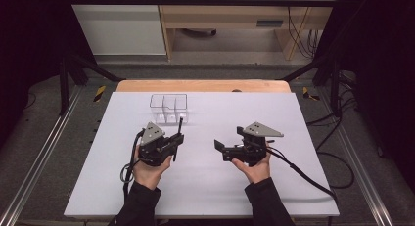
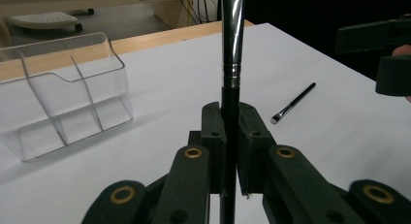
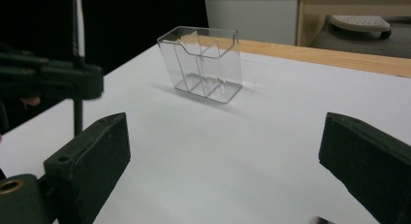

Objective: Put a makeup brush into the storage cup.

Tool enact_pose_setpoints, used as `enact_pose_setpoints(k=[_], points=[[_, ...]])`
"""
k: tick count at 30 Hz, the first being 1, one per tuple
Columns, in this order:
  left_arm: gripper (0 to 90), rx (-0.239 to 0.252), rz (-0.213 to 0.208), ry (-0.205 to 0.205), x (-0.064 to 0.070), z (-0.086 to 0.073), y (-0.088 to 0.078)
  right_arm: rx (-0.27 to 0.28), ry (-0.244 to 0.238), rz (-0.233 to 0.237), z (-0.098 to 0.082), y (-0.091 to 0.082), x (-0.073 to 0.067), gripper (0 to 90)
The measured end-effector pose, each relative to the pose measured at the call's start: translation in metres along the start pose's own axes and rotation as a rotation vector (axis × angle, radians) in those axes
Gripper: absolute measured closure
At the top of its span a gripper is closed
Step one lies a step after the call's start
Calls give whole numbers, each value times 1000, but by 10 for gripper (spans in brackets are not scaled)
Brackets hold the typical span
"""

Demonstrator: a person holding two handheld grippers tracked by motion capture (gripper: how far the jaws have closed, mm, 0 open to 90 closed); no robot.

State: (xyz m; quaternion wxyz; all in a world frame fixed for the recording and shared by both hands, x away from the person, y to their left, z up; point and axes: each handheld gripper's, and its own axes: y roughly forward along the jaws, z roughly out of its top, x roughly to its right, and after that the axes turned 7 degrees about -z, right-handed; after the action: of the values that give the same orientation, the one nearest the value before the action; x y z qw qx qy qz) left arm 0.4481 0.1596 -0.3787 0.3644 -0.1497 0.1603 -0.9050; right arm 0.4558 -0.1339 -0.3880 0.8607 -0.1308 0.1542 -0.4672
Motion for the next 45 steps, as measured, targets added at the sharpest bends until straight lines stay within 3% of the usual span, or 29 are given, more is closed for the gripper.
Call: enact_pose_setpoints(k=[12, 27, 45], points=[[829, 15, 9, 2, -8, 11, -7, -33, -9, -51, -13, -16, 19, 24], [829, 33, 33, -7, -27, 24, -15, -66, -27, -101, -29, -31, 36, 16], [829, 47, 58, -4, -47, 47, -8, -85, -31, -138, -35, -32, 42, 6]])
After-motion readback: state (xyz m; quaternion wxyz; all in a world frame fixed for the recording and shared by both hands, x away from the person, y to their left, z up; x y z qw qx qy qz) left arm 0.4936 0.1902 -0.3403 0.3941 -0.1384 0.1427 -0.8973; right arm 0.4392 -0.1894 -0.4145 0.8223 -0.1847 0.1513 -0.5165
